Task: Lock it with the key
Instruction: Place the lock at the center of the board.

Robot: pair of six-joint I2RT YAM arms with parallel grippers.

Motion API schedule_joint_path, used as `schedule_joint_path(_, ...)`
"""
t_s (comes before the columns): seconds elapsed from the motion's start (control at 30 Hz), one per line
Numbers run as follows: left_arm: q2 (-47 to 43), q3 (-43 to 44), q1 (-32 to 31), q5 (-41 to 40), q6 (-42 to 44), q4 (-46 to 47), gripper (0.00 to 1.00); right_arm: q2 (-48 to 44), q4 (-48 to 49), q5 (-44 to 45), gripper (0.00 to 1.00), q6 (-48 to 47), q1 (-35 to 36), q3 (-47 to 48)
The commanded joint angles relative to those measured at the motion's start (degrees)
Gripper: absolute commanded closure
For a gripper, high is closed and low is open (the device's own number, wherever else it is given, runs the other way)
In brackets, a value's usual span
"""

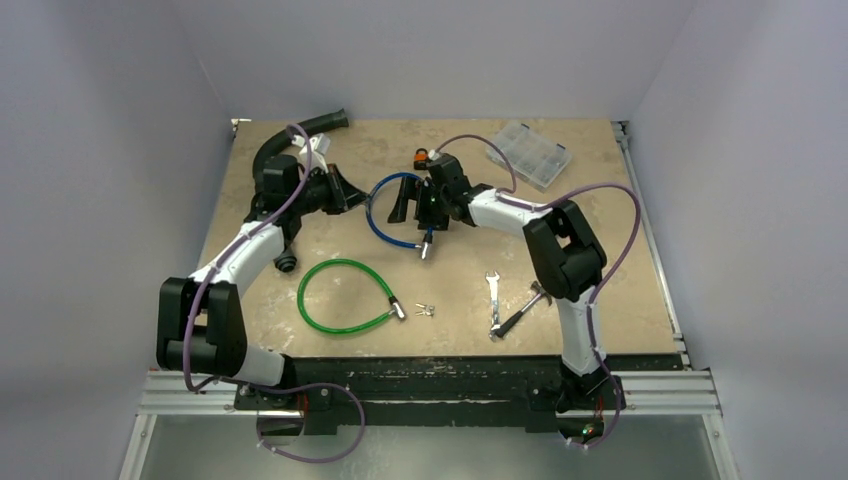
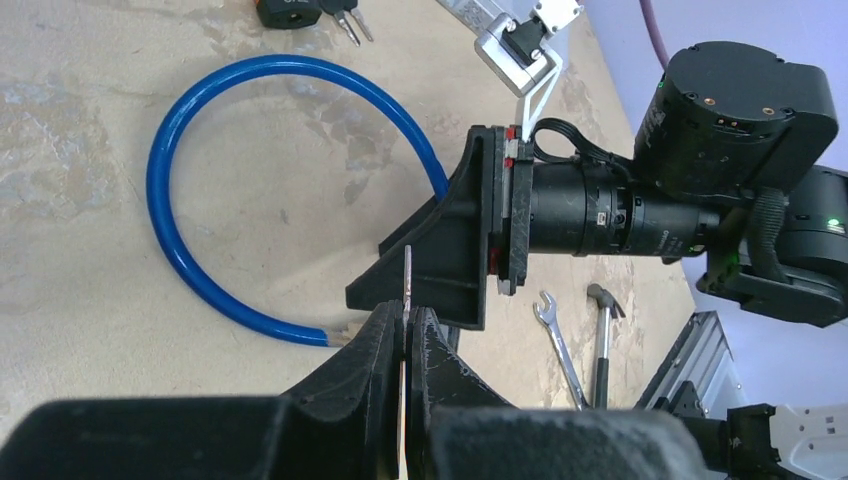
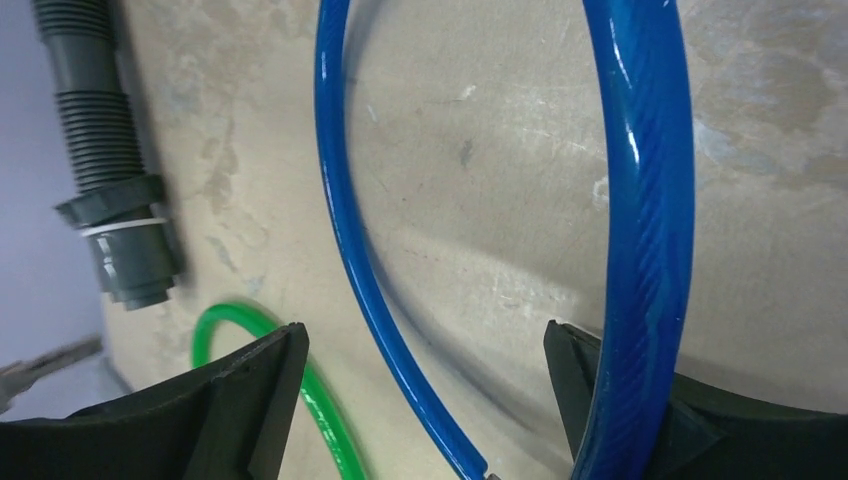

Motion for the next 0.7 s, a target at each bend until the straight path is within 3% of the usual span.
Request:
schedule_joint_path(0.0,-3.1,0.7,0.2,1.6,3.0,1.4,1.00,-4.7,-11.6,9.4,0.01,-7.5,0.8,3.9)
schedule_joint_path(0.3,-3.0,0.9,0.1,2.0,5.5,1.3,1.00,-9.0,-15.4,15.5,0.01,-12.9,1.5,2.8)
schedule_joint_path(0.53,-2.7,1.4,0.1,2.4,4.8,1.4,1.00,-3.2,-14.1,7.0,0.01,-10.8,2.2,11.1)
schedule_joint_path(0.67,-2.8,1.5,0.1,2.3,5.4,1.2,1.00,-4.5,-12.2,0.8,0.01,-9.2,2.3,9.2)
